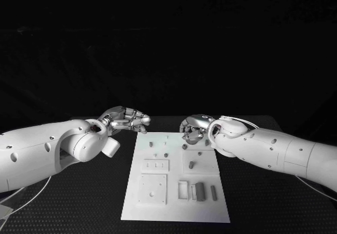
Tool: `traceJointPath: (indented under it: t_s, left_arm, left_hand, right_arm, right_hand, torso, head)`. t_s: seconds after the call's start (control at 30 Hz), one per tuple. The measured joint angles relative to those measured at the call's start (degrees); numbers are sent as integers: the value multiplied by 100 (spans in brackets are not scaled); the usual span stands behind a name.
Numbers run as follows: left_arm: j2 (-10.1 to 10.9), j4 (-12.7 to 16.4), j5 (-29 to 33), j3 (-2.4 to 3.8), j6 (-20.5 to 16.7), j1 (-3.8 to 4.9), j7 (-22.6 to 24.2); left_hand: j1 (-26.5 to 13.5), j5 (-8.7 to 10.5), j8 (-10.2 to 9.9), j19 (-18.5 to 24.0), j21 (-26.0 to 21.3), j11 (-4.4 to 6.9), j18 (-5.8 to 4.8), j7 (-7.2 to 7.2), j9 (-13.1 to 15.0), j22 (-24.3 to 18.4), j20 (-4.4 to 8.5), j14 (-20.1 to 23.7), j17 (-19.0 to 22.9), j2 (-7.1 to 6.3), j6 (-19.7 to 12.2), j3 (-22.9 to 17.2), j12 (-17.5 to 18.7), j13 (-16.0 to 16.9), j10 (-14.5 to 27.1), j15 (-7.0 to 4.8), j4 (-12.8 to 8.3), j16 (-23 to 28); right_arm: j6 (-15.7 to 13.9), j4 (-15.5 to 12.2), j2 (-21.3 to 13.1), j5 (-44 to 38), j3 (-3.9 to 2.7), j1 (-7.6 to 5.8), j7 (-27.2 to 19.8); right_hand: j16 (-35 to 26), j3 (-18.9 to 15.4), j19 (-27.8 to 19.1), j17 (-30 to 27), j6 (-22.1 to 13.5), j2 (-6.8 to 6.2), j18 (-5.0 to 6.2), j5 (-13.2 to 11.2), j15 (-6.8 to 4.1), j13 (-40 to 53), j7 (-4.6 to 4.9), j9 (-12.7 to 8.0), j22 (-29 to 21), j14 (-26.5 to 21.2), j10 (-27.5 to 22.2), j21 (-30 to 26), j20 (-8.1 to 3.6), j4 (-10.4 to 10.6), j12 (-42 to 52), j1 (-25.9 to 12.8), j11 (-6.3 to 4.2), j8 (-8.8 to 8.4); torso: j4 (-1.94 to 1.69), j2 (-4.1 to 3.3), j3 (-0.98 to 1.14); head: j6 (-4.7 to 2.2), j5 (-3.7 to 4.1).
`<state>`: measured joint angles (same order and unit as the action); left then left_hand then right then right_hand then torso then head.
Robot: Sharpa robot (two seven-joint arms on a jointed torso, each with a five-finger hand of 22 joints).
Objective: Assemble the parts on the task board
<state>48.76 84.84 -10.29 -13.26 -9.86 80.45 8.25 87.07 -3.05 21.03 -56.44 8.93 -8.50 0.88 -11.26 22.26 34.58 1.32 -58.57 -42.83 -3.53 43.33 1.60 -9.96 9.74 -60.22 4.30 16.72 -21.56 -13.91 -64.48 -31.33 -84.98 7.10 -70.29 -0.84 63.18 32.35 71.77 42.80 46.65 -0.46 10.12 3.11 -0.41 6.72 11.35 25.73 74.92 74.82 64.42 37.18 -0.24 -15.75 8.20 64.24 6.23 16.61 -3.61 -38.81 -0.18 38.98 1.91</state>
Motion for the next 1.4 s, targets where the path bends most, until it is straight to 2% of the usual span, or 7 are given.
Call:
traceJointPath:
  t_s: [0.2,0.37,0.7,1.0,1.07,1.2,1.4]
  left_arm:
    - [3,34,-63,2,43,7,-25]
    - [40,34,-86,0,47,8,-42]
    - [59,50,-107,1,37,32,-62]
    - [78,102,-114,1,27,48,-70]
    - [90,109,-115,1,27,54,-70]
    - [93,109,-115,1,26,57,-70]
    - [93,121,-115,0,26,58,-70]
  left_hand:
    - [0,0,0,0,0,20,0,-8,-8,0,0,0,-10,0,8,0,0,0,-20,0,0,5]
    - [-23,0,0,0,0,2,0,11,-13,-1,0,0,-18,23,27,0,0,-1,-38,0,0,5]
    - [-45,0,0,0,0,2,-1,11,-30,5,0,-20,-46,45,27,-12,49,-1,-38,20,12,27]
    - [-85,0,0,0,-22,2,-1,12,-37,10,0,-20,-65,6,27,-26,71,-2,-38,20,-2,53]
    - [-85,0,0,0,-22,2,-2,11,-42,10,0,-20,-68,6,27,-26,72,-2,-38,20,-2,53]
    - [-105,0,0,1,-22,-17,-2,-9,-43,10,-1,-20,-77,27,48,-37,72,-2,-57,20,8,53]
    - [-105,0,0,1,-22,2,-2,-9,-42,10,-1,-19,-86,27,48,-42,72,-2,-78,20,13,76]
  right_arm:
    - [61,-20,13,-221,0,7,107]
    - [158,-103,3,-447,0,10,209]
    - [327,-3,53,-765,-1,75,384]
    - [404,120,66,-922,0,91,504]
    - [413,125,63,-956,0,98,525]
    - [446,124,59,-1012,-1,100,562]
    - [487,126,60,-1040,-1,101,588]
  right_hand:
    - [156,151,0,19,113,-132,-1,0,22,-6,-41,-9,0,-21,51,286,-2,-48,-24,-132,-10,1]
    - [214,158,-21,18,183,-175,-3,0,21,-6,-96,4,0,-21,92,398,-22,-38,-49,-175,-10,36]
    - [270,189,-23,18,195,-202,-3,0,21,-5,-107,4,0,-21,112,480,-20,-38,-49,-202,-30,36]
    - [306,205,-36,17,228,-228,-3,0,21,-5,-99,3,0,-21,112,531,-29,-53,-74,-225,-30,36]
    - [306,205,-37,17,228,-281,-4,0,9,-5,-99,3,0,-33,112,531,-30,-53,-74,-230,-30,36]
    - [306,205,-44,16,228,-287,-5,0,0,-4,-100,3,1,-42,112,538,-35,-53,-74,-223,-30,36]
    - [328,205,-46,16,230,-287,-8,0,0,-4,-102,3,1,-42,112,552,-34,-53,-73,-223,-30,36]
  torso:
    - [-59,-101,-10]
    - [-91,-164,-16]
    - [-116,-252,-6]
    - [-136,-307,0]
    - [-138,-322,2]
    - [-144,-341,9]
    - [-148,-364,9]
  head:
    - [7,33]
    - [-13,57]
    - [-38,101]
    - [-42,149]
    - [-45,152]
    - [-40,139]
    - [-45,138]
